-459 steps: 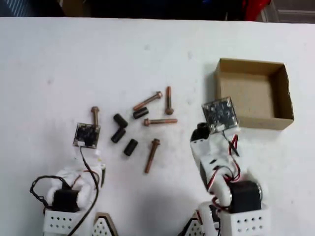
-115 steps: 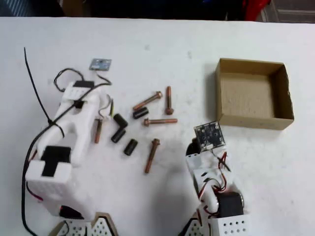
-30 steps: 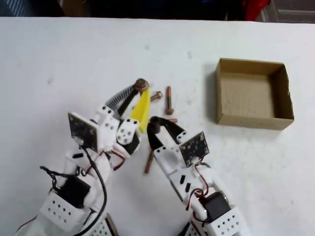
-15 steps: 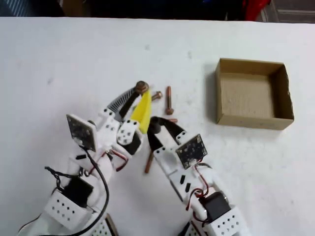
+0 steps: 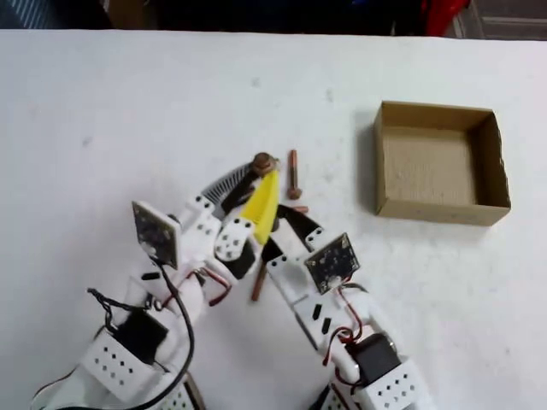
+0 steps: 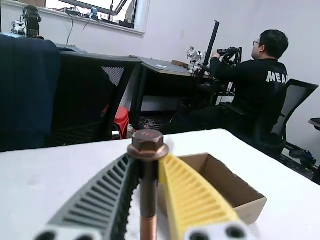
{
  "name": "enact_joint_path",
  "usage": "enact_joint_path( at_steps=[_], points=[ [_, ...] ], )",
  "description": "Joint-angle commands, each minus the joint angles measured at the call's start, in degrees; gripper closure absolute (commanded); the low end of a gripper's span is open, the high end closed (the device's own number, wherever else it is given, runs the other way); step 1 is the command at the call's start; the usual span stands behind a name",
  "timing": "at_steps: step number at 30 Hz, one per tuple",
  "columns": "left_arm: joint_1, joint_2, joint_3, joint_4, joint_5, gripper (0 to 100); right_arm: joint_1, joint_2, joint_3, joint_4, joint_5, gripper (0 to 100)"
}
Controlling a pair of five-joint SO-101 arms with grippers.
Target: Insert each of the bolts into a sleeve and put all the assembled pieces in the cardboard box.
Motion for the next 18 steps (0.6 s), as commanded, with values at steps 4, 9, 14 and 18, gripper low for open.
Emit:
enact_joint_path(
  at_steps=[4, 9, 14, 18],
  points=[
    [0.7, -1.6, 0.9, -0.4, 0.2, 98, -0.1, -0.5, 0.4, -0.4, 0.9, 98.2],
    [-0.7, -1.6, 0.9, -0.4, 0.1, 98, -0.1, -0.5, 0.4, -0.4, 0.9, 98.2],
    [-2.2, -1.6, 1.3, -0.2, 0.5, 98, -0.1, -0.5, 0.4, -0.4, 0.8, 98.2],
    [-2.2, -1.7, 2.5, 0.0, 0.5, 98, -0.1, -0.5, 0.4, -0.4, 0.8, 98.2]
  ],
)
